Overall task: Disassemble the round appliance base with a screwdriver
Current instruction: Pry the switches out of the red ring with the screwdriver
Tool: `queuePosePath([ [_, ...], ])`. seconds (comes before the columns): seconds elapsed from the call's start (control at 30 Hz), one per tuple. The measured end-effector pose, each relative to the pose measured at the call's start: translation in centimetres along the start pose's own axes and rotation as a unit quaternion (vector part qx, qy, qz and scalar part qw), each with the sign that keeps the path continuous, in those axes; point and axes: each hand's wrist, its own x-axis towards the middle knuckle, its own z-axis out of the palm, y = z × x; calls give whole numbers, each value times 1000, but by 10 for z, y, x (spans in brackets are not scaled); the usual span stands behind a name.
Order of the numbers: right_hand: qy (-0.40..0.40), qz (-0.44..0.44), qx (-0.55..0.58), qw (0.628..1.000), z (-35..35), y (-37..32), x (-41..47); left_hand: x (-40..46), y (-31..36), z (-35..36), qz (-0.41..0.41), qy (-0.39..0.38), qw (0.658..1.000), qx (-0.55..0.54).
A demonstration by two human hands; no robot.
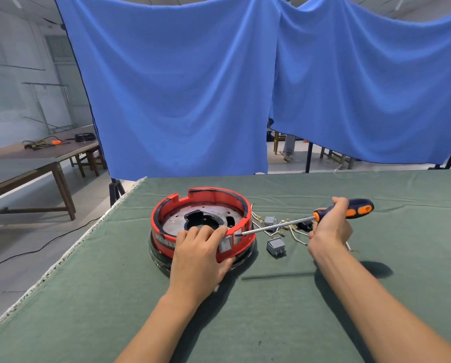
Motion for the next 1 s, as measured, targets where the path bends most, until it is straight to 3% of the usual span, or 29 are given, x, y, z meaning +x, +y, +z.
queuePosePath([
  [1.0, 92, -16, 60, 994, -14, 19, -12, 1, 7, 1, -17, 9, 1000, 4],
])
